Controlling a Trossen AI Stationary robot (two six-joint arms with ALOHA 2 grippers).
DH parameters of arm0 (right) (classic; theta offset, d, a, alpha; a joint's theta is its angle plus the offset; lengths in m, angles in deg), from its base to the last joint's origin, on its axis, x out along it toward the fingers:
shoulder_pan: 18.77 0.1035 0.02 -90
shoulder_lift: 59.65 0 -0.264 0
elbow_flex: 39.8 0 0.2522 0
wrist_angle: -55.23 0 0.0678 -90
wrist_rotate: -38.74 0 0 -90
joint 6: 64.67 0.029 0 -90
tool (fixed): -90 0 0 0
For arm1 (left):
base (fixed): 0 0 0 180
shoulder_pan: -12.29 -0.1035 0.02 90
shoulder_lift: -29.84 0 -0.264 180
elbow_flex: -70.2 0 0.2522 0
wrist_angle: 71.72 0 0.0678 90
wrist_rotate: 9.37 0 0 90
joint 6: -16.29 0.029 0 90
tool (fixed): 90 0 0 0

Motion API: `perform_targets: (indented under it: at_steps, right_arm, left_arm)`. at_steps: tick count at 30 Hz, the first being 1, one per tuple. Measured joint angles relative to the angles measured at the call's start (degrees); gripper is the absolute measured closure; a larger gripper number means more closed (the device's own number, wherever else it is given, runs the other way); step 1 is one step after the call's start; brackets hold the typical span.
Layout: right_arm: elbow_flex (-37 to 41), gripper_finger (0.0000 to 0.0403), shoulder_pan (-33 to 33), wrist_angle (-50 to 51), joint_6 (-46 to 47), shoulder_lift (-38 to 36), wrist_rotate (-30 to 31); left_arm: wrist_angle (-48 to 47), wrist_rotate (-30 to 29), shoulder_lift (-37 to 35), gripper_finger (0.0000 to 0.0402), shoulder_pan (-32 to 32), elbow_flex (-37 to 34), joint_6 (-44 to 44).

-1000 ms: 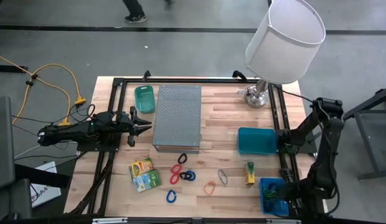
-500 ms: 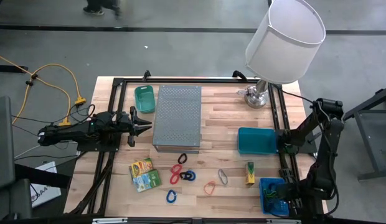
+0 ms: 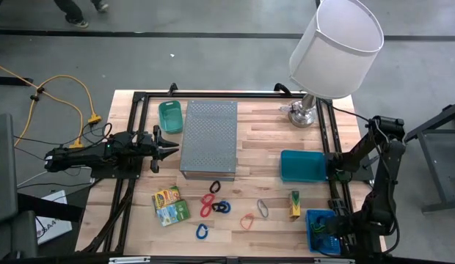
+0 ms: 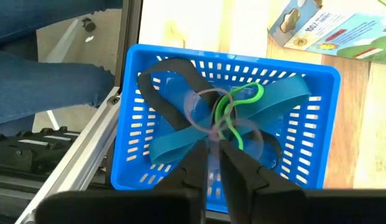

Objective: Pick & Place Office Desk Supplies
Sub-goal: Put the purple rubberband into the blue basket, then put the blue rubberband into the blue basket

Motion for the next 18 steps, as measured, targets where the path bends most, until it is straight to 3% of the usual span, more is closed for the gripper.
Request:
perform_targets:
  at_steps: [12, 18]
  right_arm:
    - [0.0, 0.0337, -0.4, 0.0, -0.2, 0.0, 0.1]
    - [0.0, 0.0337, -0.6, -0.1, -3.0, 0.0, 4.4]
  left_arm:
    - [0.0, 0.0, 0.0, 0.0323, 0.0, 0.0, 0.0]
    - [0.0, 0.0, 0.0, 0.0323, 0.0, 0.0, 0.0]
